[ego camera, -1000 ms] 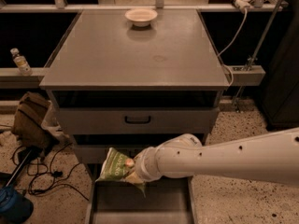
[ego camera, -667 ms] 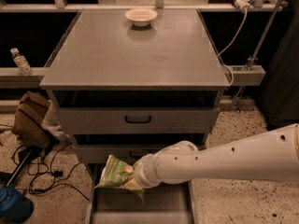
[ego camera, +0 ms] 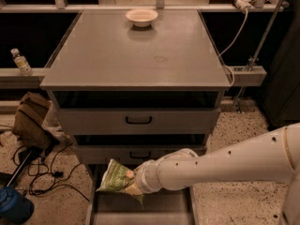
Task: Place green jalapeno chip bag into bottom drawer
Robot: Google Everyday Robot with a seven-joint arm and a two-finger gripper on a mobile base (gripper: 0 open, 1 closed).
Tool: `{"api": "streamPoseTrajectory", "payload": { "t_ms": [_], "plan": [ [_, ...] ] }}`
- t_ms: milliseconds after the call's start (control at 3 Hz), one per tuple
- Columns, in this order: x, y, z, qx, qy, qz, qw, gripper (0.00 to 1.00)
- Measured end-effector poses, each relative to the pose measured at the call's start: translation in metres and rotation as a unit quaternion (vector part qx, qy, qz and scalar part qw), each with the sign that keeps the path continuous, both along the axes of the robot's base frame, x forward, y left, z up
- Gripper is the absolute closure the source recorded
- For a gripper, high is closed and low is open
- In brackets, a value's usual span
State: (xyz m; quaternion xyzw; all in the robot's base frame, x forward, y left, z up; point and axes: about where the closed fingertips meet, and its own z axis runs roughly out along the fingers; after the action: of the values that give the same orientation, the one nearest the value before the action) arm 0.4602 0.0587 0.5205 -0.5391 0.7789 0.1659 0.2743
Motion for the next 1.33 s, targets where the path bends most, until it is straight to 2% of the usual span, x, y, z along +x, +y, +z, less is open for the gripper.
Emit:
{"api": "streamPoseTrajectory", "payload": {
  "t_ms": [333, 667, 1000, 1333],
  "plan": [
    [-0.014, -0.007, -0.053, 0.015, 0.026, -0.025, 0.9992, 1.0],
    [-0.032, -0.013, -0.103, 0.014, 0.045, -0.047, 0.9978, 1.0],
    [-0.02, -0.005, -0.1, 0.035, 0.024, -0.064, 0.997, 1.0],
    [-0.019, -0.005, -0.1, 0.035, 0.024, -0.064, 0.9971, 1.0]
  ]
}}
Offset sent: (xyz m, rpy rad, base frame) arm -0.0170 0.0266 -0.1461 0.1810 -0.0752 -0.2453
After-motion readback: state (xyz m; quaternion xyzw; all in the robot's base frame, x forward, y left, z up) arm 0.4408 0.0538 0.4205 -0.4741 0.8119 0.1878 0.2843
